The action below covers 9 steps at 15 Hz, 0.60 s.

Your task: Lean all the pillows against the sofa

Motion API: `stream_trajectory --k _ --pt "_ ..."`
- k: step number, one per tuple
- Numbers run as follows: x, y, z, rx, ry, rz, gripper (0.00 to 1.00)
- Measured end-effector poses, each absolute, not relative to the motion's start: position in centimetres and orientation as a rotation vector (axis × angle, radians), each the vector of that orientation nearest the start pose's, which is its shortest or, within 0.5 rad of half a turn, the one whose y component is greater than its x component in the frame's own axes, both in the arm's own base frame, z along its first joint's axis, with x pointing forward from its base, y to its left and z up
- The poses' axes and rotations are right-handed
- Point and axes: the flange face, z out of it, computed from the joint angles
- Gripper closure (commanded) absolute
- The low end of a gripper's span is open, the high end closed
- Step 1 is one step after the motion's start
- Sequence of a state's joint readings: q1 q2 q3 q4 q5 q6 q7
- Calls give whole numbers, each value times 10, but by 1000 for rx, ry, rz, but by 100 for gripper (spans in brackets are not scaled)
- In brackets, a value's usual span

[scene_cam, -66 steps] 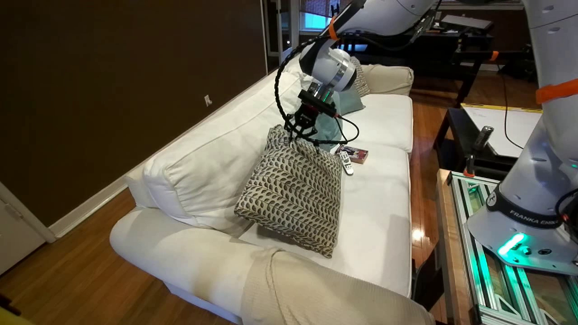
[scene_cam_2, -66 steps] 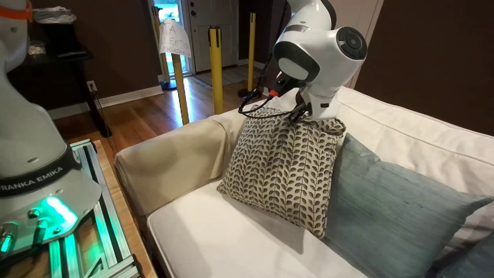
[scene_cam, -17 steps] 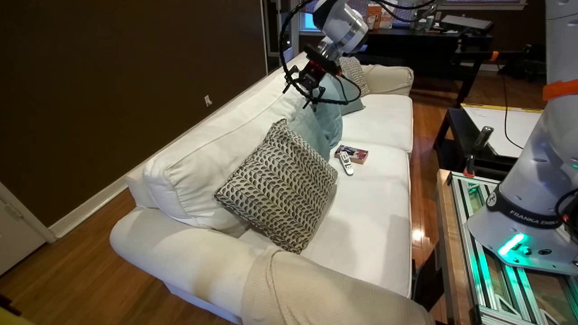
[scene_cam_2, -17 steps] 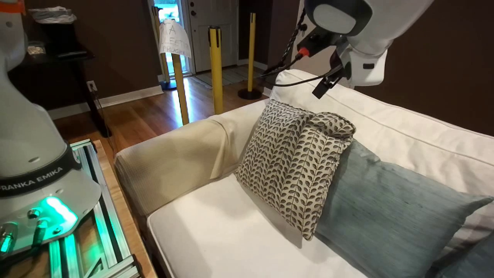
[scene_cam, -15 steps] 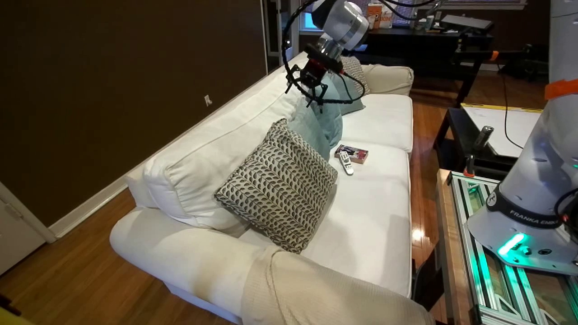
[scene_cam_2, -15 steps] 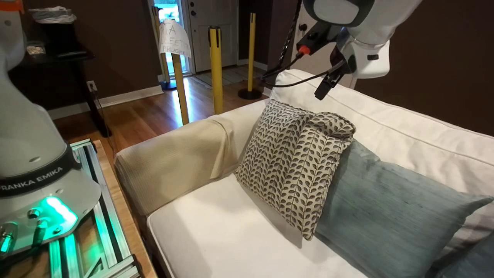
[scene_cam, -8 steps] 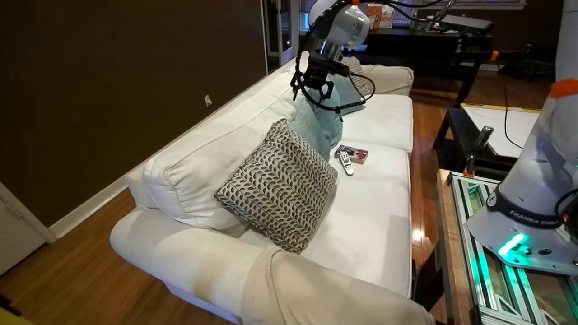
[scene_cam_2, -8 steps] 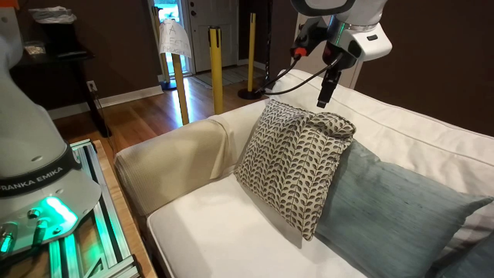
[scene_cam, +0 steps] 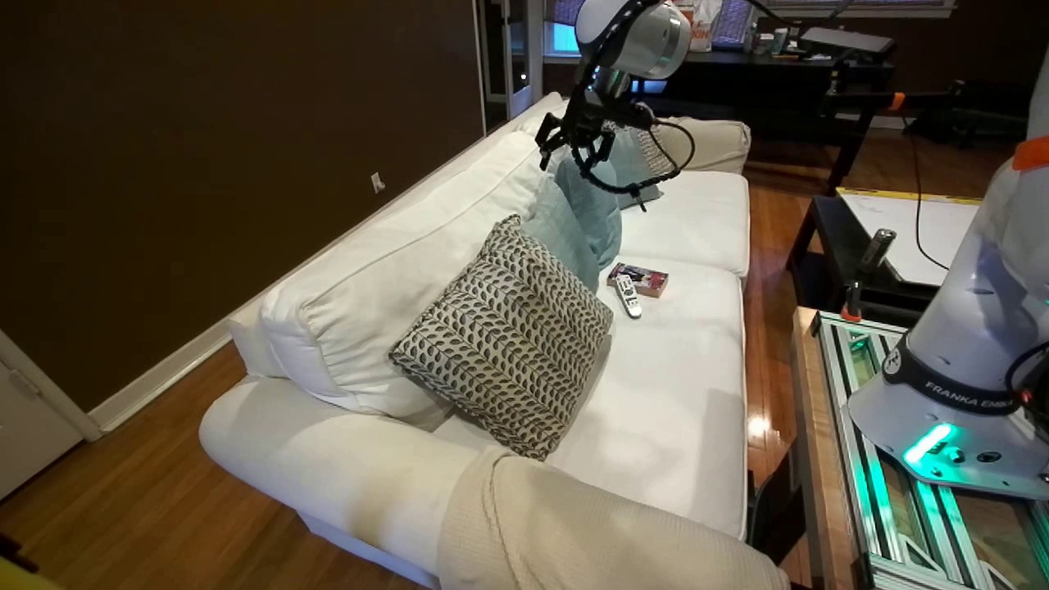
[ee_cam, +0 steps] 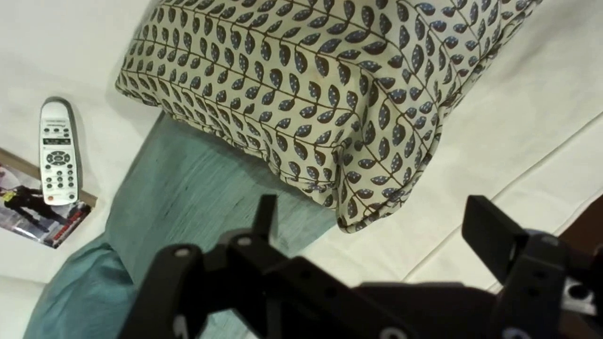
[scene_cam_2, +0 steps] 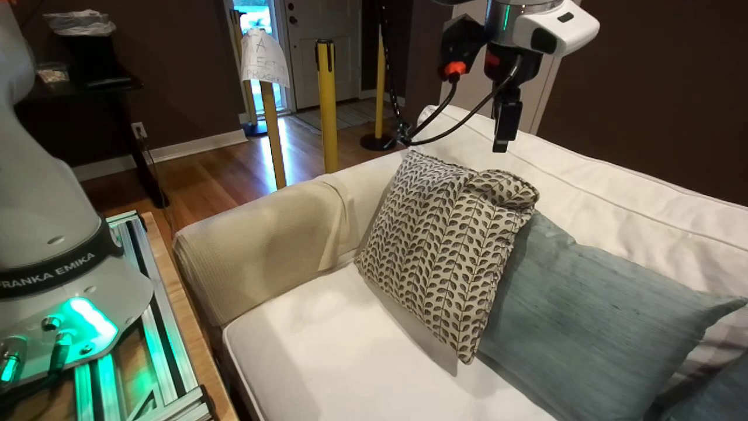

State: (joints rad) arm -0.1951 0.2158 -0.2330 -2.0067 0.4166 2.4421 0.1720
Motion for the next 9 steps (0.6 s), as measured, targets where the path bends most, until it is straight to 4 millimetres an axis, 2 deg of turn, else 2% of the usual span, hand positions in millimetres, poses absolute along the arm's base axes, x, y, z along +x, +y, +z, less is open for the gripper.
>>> stream_trajectory --k 9 --pt "521 -258 415 -2659 1098 -489 0"
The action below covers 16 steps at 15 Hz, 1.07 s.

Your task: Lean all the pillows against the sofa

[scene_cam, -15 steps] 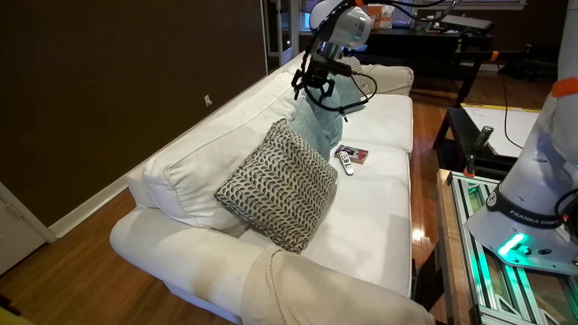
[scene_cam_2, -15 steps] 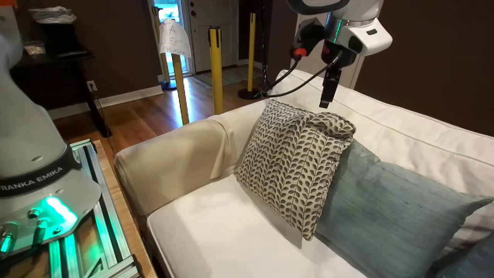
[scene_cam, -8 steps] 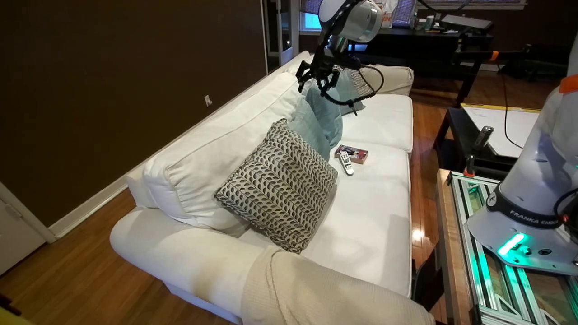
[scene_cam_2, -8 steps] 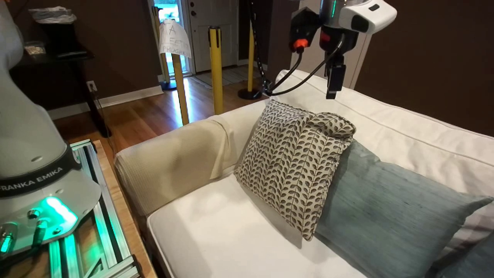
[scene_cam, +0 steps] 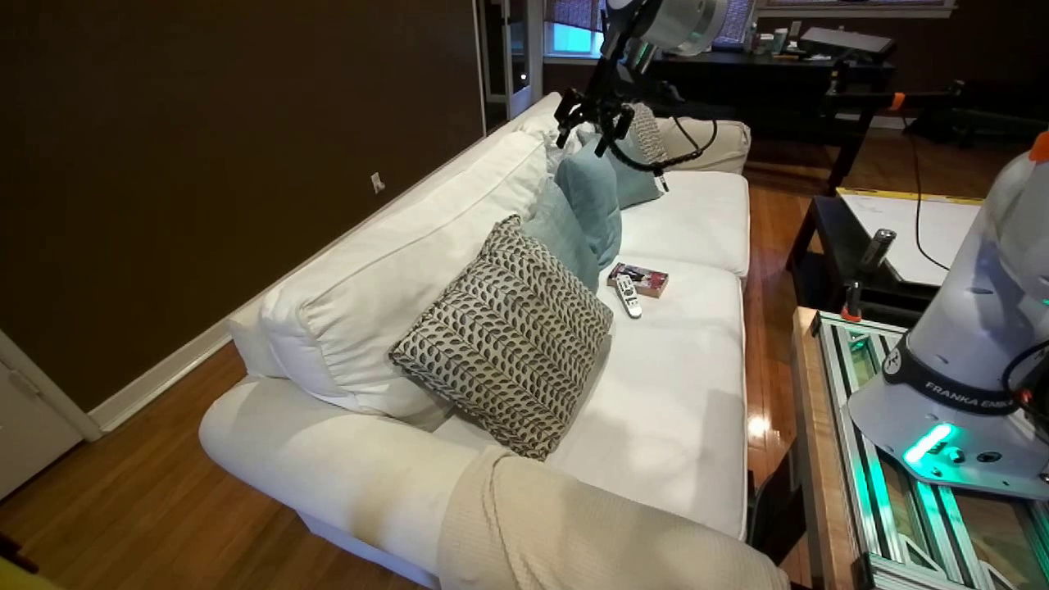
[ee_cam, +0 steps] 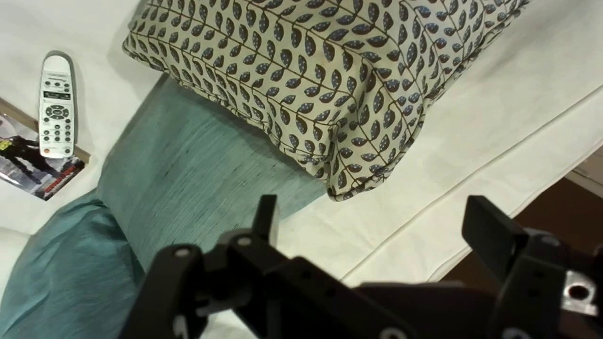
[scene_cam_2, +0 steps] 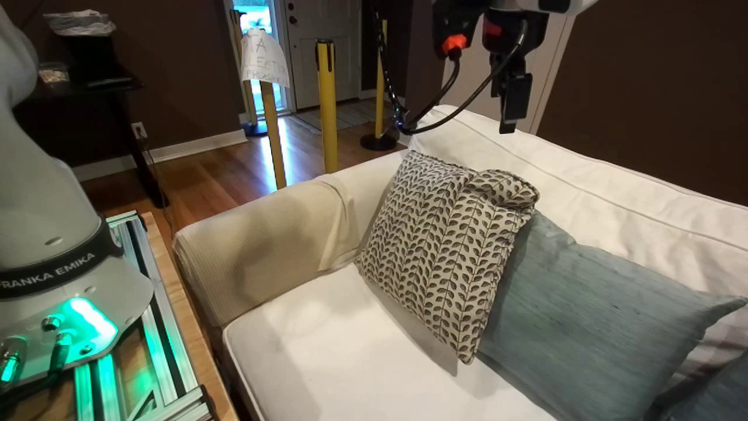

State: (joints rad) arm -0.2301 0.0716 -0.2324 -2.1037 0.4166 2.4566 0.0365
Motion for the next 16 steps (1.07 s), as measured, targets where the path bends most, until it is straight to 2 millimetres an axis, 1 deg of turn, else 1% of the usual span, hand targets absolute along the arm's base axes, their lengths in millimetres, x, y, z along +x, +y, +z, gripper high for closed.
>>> stream_trajectory --k 5,12,16 --pt "502 -267 430 -2652 1095 -545 0" --pt "476 -277 443 -2628 1134 -619 0" --pt "468 -277 447 -2618 1138 -627 0"
